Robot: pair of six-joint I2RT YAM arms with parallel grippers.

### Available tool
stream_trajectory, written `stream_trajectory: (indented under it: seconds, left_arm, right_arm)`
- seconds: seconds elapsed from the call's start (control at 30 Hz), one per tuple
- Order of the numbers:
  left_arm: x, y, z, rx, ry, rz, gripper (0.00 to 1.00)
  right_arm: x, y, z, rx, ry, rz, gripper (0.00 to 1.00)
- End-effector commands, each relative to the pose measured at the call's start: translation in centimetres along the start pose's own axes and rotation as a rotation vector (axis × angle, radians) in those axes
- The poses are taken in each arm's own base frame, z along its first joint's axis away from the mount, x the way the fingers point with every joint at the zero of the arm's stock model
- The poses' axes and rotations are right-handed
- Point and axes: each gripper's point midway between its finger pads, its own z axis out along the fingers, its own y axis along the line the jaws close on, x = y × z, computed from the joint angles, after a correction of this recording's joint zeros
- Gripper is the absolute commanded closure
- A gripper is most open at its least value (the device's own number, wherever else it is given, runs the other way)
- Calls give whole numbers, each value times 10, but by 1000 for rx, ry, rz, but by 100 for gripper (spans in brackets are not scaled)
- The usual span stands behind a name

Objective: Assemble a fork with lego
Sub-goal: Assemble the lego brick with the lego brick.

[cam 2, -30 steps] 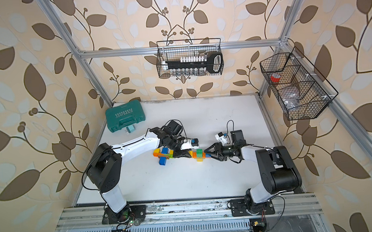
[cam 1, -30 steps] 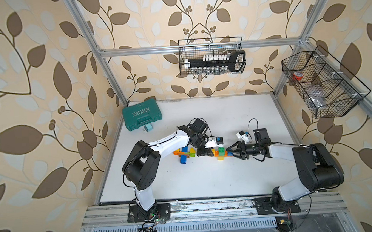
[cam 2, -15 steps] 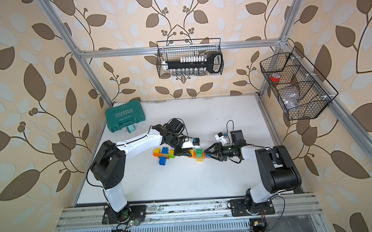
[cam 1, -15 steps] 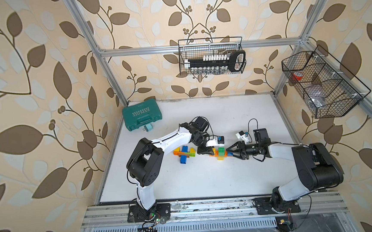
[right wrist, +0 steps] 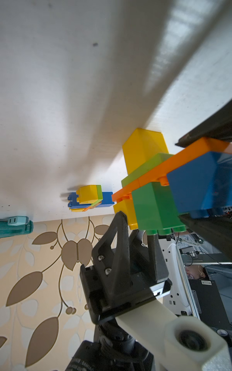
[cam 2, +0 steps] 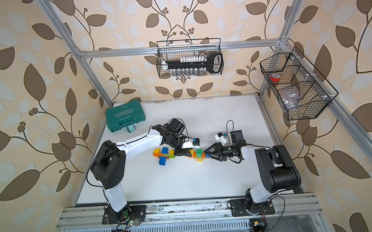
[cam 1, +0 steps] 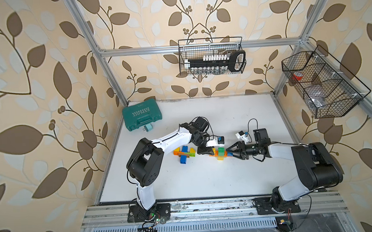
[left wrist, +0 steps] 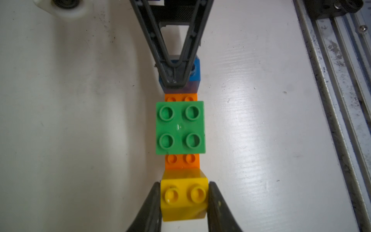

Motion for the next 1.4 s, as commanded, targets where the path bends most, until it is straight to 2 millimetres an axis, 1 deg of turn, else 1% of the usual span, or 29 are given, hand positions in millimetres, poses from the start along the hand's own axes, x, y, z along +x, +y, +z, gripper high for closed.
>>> stream_trajectory:
  seconds: [0.0,0.17,0.27,0.47,0.57,0.63,0.8,0.9,0.97,1.07,1.13,1.37]
  left_arm:
    - [33,-22,14,66,93,-3,78]
    - [31,-18,17,80,85,-80,81]
    - [35,-17,22,66,85,-121,81]
    - [45,-14,27,76,134,-187,81]
    - [52,-14,30,57,144,-179,81]
    - [52,-10,28,23,129,-175,80]
    - [54,-10,29,33,138,-177,84]
    - [60,-11,30,38,167,-181,84]
    - [58,-11,28,38,161,-180,82]
    - [44,-5,19,8,121,-155,75]
    - [38,-2,14,8,117,-150,72]
    - [30,0,9,16,109,-162,62]
  right_arm:
    - [6,-17,4,54,14,36,47]
    - [7,-17,4,55,16,37,46]
    - [7,-18,3,61,17,36,46]
    - [7,-17,3,63,17,31,46]
    - [7,-17,3,64,15,31,46]
    - [8,-18,3,63,17,31,46]
    - [8,-18,3,63,18,34,46]
    - [8,-19,4,67,19,36,46]
    - [8,-21,4,69,19,39,46]
    - [8,-22,4,71,21,44,46]
    - [8,-22,5,71,21,41,47]
    - [7,-19,3,67,15,33,45]
